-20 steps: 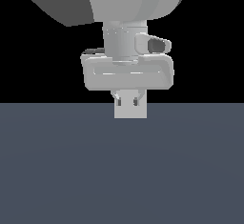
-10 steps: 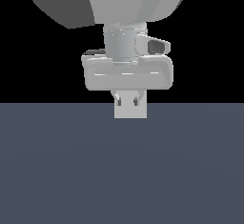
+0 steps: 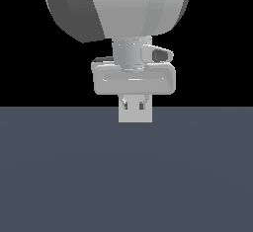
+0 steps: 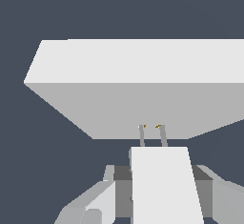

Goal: Plug the charger into the wall socket.

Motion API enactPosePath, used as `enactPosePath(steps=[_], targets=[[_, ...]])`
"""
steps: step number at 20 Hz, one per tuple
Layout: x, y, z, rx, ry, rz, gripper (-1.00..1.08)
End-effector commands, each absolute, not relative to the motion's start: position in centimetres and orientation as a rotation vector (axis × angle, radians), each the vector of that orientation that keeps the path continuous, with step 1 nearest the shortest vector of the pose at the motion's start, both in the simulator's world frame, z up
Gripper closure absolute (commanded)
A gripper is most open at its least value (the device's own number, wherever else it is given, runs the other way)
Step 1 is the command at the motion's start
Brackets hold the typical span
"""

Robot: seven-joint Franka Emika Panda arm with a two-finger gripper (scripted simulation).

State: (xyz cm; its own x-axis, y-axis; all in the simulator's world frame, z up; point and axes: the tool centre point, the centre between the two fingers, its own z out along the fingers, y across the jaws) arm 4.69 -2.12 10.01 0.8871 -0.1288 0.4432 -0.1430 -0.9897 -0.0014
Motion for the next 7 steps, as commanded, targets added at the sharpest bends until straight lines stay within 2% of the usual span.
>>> enactPosePath(steps=[1,7], targets=[[5.43,-2.21,10.02,3.022,-0.217,0.707,1.08],[6.05,-2.28,10.0,3.021,-0.216,0.706,1.08]])
